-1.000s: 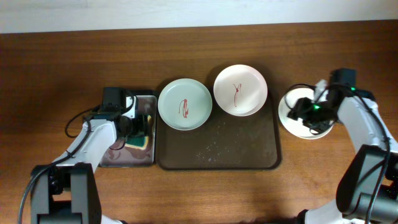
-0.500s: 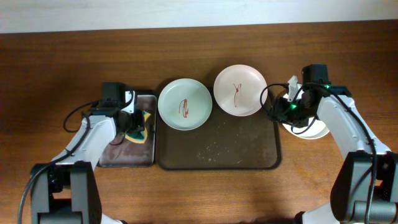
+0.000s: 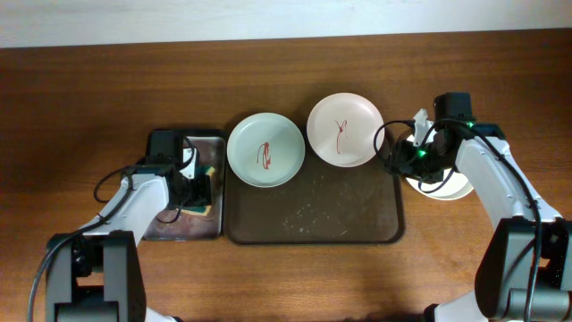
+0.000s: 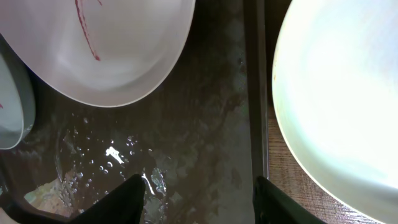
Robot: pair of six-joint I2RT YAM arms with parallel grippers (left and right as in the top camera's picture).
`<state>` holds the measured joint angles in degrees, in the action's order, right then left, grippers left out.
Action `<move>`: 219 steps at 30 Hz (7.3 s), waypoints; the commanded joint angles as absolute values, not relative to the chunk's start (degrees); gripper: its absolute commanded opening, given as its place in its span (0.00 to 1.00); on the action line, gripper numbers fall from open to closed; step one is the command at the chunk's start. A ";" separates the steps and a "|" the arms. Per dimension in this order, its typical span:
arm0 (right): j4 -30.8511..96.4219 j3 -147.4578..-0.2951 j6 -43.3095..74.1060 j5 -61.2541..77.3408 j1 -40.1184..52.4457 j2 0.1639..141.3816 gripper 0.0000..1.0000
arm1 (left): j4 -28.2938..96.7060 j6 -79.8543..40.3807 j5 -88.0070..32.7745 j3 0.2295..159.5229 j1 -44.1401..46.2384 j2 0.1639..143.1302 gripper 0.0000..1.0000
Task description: Clean dirty plates on tray and stack at the side
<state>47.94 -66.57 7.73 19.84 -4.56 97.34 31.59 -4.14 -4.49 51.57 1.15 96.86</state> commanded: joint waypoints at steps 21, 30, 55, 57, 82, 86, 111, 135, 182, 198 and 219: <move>47.99 -67.85 7.49 20.38 -4.14 96.14 0.57 | 38.02 -4.69 -5.82 57.91 1.10 95.57 0.71; 48.01 -67.85 7.49 20.51 -4.12 96.14 0.57 | 33.93 -4.71 -6.63 53.39 3.29 95.77 0.44; 35.44 -81.32 19.92 16.88 23.00 109.21 0.52 | 33.91 -8.32 -3.64 53.39 3.70 96.09 0.00; 33.47 -81.32 21.02 16.82 23.24 111.59 0.49 | 33.87 -8.29 -3.64 53.39 3.70 96.09 0.00; 52.66 -81.32 27.27 13.30 22.85 117.67 0.04 | 33.43 -8.32 -3.64 53.39 3.70 96.09 0.00; 56.82 -81.32 27.16 6.79 22.83 117.67 0.04 | 33.30 -8.25 -3.62 53.87 3.70 95.37 0.00; 56.55 -81.32 26.83 6.83 22.83 117.67 0.04 | 20.12 -3.31 9.15 56.21 5.15 78.72 0.00; 52.01 -81.21 26.83 17.96 21.08 117.69 0.04 | 38.00 -7.31 -27.44 62.89 8.78 87.42 0.00; 52.27 -81.17 26.61 19.35 20.32 117.69 0.04 | 24.67 -25.06 -16.49 63.79 32.51 104.92 0.00; 52.51 -81.17 26.61 19.94 20.32 117.69 0.04 | 38.50 -26.06 -3.38 63.81 26.83 107.68 0.00; 52.75 -81.17 26.61 19.97 20.32 117.69 0.04 | 32.60 -24.25 -23.66 63.81 29.28 107.68 0.00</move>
